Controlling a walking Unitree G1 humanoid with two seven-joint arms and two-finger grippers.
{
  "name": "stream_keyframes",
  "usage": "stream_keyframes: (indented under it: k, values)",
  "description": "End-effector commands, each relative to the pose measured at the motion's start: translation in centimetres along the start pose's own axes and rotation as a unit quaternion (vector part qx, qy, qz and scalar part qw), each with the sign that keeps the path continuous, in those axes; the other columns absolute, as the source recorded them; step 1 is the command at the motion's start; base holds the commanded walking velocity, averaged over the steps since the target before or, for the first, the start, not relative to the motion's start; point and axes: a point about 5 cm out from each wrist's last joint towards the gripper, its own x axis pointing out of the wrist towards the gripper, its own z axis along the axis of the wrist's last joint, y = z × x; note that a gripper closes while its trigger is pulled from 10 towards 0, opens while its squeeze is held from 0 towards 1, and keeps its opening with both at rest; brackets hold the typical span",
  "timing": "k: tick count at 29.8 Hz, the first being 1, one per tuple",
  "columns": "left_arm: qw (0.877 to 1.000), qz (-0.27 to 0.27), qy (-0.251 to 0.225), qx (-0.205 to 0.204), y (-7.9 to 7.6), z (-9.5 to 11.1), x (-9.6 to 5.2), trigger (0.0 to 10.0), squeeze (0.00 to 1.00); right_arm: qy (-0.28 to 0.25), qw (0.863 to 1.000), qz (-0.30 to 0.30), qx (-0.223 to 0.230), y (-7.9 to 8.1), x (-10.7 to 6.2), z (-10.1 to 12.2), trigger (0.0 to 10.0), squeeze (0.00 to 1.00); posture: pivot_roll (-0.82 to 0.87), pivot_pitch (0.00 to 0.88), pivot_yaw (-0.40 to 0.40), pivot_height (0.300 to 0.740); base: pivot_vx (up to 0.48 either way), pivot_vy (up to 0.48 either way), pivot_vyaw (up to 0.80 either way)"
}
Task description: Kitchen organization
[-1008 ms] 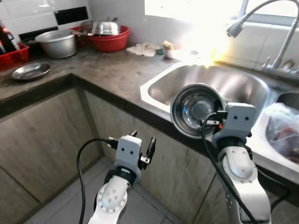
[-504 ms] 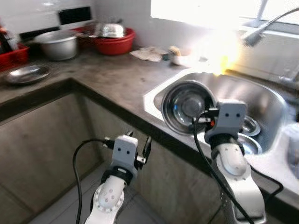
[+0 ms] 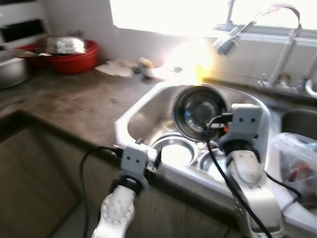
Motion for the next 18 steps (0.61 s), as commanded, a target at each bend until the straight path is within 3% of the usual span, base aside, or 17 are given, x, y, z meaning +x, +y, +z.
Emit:
stream_keyframes:
  k: [1,10,18]
  values:
    - [1.0,0.006,0.006,-0.001,0.7,-0.1,-0.2,10.0,0.0,-0.012,1.0,0.016,0.013,0.9,0.2,0.7,10.0,0.0,0.1,0.011,-0.005,0.74,0.0,0.0,-0.46]
    - [1.0,0.013,0.006,0.001,0.6,0.0,-0.2,10.0,0.0,0.03,0.999,0.017,0.001,0.2,2.0,0.1,10.0,0.0,0.11,0.021,-0.014,0.74,0.0,0.0,-0.05]
    - [1.0,0.012,0.007,0.003,0.5,-0.1,-0.3,10.0,0.0,0.15,0.987,0.056,-0.016,0.6,4.7,-2.8,10.0,0.0,0.11,0.03,-0.019,0.74,0.0,0.0,0.0]
